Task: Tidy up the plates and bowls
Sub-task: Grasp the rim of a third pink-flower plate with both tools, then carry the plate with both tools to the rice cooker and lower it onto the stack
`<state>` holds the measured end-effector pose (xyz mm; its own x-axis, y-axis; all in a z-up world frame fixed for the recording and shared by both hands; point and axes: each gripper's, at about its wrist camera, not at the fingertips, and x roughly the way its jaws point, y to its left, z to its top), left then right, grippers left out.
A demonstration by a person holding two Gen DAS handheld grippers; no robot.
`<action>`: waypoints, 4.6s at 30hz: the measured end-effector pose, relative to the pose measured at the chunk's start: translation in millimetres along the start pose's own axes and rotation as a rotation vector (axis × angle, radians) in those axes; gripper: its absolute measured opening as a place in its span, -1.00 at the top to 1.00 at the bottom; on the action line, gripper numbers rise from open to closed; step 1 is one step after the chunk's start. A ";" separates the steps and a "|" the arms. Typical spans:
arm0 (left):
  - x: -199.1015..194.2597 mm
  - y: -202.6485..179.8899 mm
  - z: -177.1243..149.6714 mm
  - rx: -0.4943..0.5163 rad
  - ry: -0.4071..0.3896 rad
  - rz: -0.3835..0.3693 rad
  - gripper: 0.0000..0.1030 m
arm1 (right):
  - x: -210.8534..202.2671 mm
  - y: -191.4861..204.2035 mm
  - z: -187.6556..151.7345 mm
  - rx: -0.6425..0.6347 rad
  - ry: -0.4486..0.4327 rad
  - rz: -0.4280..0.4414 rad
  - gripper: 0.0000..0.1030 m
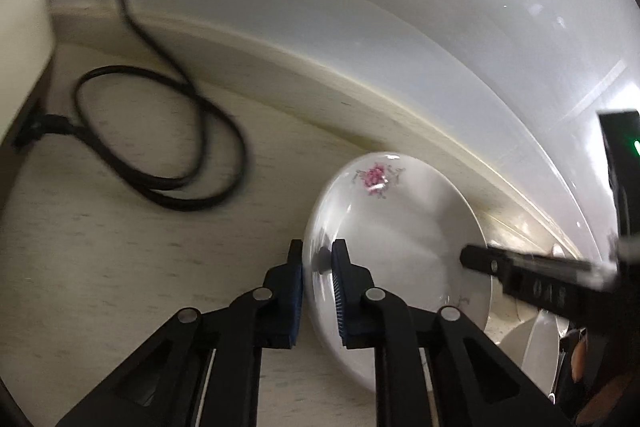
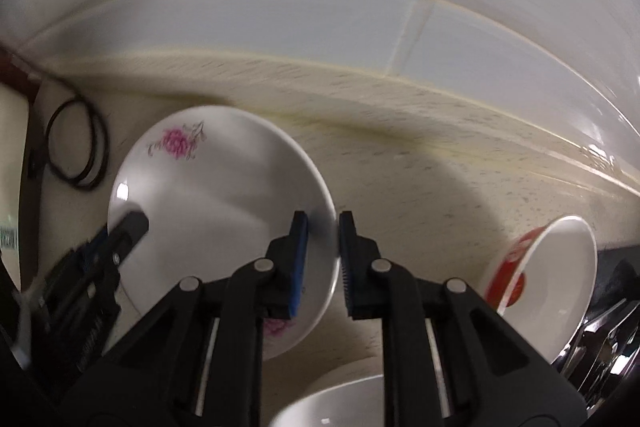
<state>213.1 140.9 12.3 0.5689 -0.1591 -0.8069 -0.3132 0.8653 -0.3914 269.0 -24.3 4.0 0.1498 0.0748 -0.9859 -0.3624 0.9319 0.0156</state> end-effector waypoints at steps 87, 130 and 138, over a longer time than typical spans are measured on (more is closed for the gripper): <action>-189.3 96.9 -123.9 0.012 -0.334 0.128 0.65 | -64.3 62.5 -242.9 0.234 -0.515 0.668 0.62; -260.8 185.4 -190.5 -0.119 -0.429 0.230 0.65 | -79.9 173.0 -270.8 -0.075 -0.523 0.728 0.62; -267.3 207.7 -199.7 -0.148 -0.422 0.200 0.64 | -93.6 199.5 -287.1 -0.073 -0.545 0.684 0.62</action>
<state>-155.8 268.2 58.3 0.7357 0.2361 -0.6349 -0.5348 0.7777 -0.3305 -81.4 52.7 51.5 0.2900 0.7852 -0.5472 -0.5883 0.5972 0.5452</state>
